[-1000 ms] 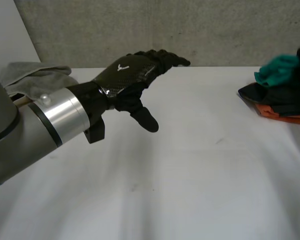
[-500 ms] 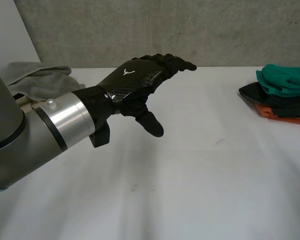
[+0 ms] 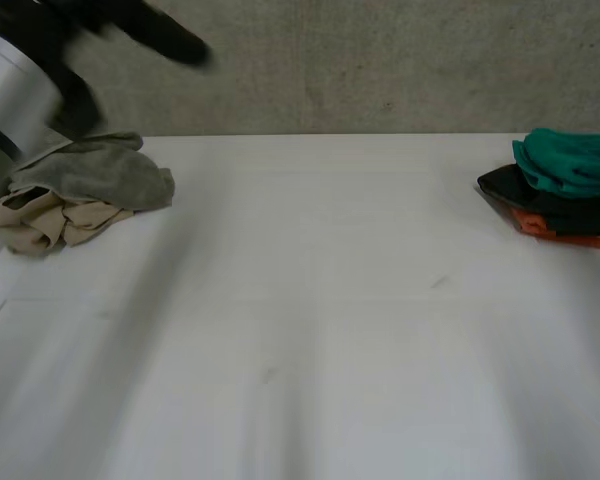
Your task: Fold the laundry.
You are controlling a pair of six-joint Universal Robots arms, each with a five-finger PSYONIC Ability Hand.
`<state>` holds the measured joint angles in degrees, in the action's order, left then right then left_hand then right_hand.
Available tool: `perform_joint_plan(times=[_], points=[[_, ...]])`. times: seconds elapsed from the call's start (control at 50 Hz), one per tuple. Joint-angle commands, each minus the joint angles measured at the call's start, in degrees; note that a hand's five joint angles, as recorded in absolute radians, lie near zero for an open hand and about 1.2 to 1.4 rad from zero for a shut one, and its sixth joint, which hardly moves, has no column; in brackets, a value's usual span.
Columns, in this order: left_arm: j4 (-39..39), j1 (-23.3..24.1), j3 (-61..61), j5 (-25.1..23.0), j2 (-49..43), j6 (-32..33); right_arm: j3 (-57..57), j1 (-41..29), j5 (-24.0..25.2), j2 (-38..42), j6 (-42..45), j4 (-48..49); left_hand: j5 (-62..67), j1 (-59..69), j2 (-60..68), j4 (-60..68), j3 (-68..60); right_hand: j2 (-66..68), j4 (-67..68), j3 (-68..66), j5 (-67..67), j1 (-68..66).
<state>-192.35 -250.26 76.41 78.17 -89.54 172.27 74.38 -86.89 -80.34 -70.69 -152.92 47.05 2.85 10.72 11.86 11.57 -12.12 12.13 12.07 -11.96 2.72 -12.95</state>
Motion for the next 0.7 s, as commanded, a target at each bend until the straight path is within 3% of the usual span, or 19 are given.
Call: perform_joint_plan(times=[0.02, 0.14, 0.26, 0.38, 0.48, 0.52, 0.54, 0.6, 0.7], points=[[5.6, -11.7, -9.7, 4.8, -9.8, 10.0, 18.6, -14.2, 13.1, -4.6, -12.1, 10.6, -2.8, -0.7, -1.9, -1.6, 2.1, -2.1, -2.1, 2.0, -2.7, 2.9], [9.9, -18.1, -19.0, 0.7, -27.7, 17.7, 21.1, -20.1, 12.0, -1.6, -10.2, -6.1, -2.8, -0.7, -1.9, -1.6, 2.1, -2.1, -2.1, 2.0, -2.7, 2.9], [5.3, -21.6, -30.3, -3.7, -47.5, 24.5, 21.8, -21.9, 8.5, 4.7, -4.1, -19.4, -2.8, -0.7, -1.9, -1.6, 2.1, -2.1, -2.1, 2.0, -2.7, 2.9], [0.5, -24.1, -42.0, -2.9, -62.7, 30.0, 25.4, -20.1, 7.5, 6.4, 0.8, -19.0, -2.8, -0.7, -1.9, -1.6, 2.1, -2.1, -2.1, 2.0, -2.7, 2.9], [-0.2, -25.0, -48.4, 0.0, -70.1, 33.4, 27.9, -17.6, 8.3, 5.4, 0.5, -16.8, 0.5, 2.7, 1.5, 1.8, -1.3, -2.1, -2.1, 2.0, -2.7, 2.9], [-0.7, -25.3, -49.9, 0.8, -71.7, 33.5, 28.2, -16.9, 8.5, 5.1, 0.3, -16.4, 11.3, 13.4, 12.2, 12.5, -12.0, -2.1, -2.1, 2.0, -2.7, 2.9], [-1.2, -25.5, -51.0, 1.2, -72.4, 33.4, 28.2, -16.6, 8.6, 5.0, 0.2, -16.3, 32.6, 34.8, 33.6, 33.9, -33.4, -2.1, -2.1, 2.0, -2.7, 2.9], [-2.1, -25.4, -51.4, 2.0, -72.3, 32.8, 28.2, -15.8, 8.6, 4.8, -0.5, -16.2, 67.1, 69.2, 68.0, 68.3, -67.8, -2.1, -2.1, 2.0, -2.7, 2.9], [-5.3, -23.7, -45.6, 3.3, -63.0, 29.1, 28.3, -15.5, 8.5, 4.2, -1.1, -16.0, 67.2, 69.3, 68.1, 68.4, -67.9, -2.1, -2.1, 2.0, -2.7, 2.9]])
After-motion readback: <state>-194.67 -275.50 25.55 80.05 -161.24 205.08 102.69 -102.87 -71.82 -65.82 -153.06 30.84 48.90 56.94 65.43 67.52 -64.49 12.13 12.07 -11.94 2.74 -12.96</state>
